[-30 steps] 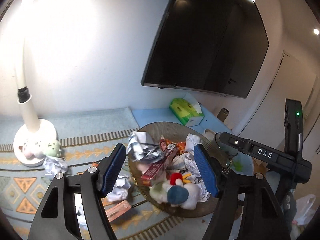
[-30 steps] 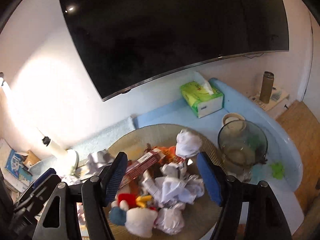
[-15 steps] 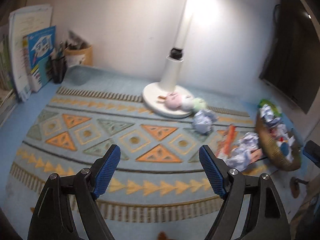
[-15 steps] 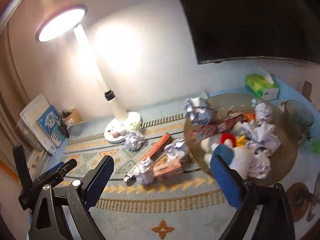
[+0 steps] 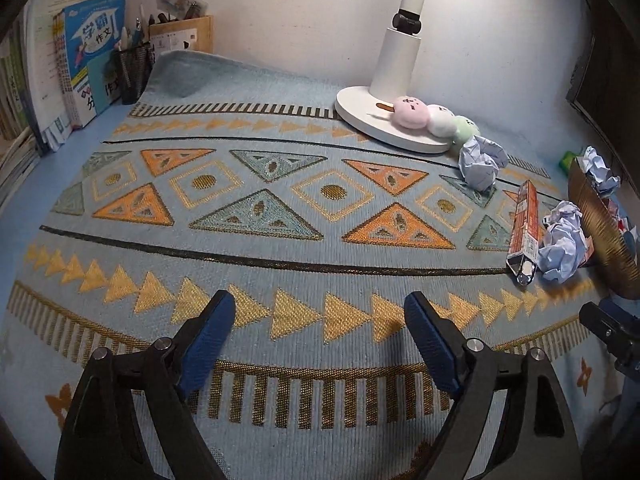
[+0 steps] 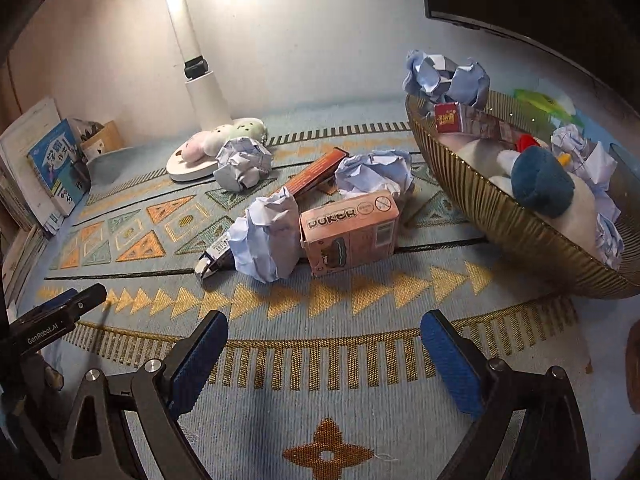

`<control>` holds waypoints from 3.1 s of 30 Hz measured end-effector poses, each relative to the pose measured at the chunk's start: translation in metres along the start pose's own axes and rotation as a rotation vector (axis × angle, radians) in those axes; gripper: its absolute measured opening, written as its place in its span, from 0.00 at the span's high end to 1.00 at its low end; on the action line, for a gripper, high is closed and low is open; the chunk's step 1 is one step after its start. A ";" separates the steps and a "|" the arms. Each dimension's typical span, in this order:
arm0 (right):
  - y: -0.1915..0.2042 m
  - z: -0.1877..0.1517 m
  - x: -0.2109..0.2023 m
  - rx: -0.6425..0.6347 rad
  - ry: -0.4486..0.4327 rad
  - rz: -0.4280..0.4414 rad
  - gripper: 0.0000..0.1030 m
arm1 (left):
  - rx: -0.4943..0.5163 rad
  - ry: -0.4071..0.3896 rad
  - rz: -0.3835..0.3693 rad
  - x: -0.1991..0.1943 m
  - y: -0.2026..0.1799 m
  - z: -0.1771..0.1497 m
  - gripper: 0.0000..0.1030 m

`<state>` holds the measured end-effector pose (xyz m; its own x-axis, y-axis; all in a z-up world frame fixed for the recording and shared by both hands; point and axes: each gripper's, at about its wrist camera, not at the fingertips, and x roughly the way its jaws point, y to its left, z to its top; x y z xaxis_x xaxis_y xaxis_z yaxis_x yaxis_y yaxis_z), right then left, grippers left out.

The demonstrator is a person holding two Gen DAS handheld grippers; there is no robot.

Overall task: Organize objects
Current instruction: 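Return both grippers to the desk, then move the right gripper toward the pink box and paper balls, then grasp a paper ball with the left gripper while the right gripper approaches the pink box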

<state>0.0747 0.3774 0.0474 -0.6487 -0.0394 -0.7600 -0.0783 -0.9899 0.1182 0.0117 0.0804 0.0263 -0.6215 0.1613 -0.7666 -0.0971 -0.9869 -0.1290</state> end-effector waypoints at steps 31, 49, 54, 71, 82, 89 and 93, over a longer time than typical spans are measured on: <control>-0.052 0.020 -0.007 0.375 -0.046 0.104 0.06 | -0.019 0.001 -0.039 -0.002 0.004 0.001 0.04; -0.047 0.012 0.009 0.389 0.039 0.120 0.57 | -0.034 -0.010 -0.079 -0.004 0.008 0.000 0.04; -0.053 -0.010 -0.012 0.303 0.020 0.045 0.64 | -0.044 -0.014 -0.073 -0.005 0.010 0.000 0.04; -0.023 -0.002 -0.003 0.236 0.047 -0.040 0.34 | -0.049 -0.017 -0.109 -0.006 0.012 0.000 0.04; 0.005 0.026 0.030 0.051 0.075 -0.188 0.45 | -0.050 -0.014 -0.113 -0.007 0.011 0.000 0.03; -0.030 0.005 0.003 0.030 0.050 -0.046 0.56 | -0.035 -0.035 -0.173 -0.013 -0.015 0.027 0.04; -0.043 0.012 0.006 0.090 0.046 0.068 0.52 | 0.034 -0.034 -0.256 0.003 -0.071 0.069 0.02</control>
<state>0.0656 0.4214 0.0457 -0.6194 -0.1140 -0.7768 -0.1045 -0.9686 0.2256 -0.0370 0.1510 0.0765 -0.5988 0.4064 -0.6901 -0.2805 -0.9135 -0.2946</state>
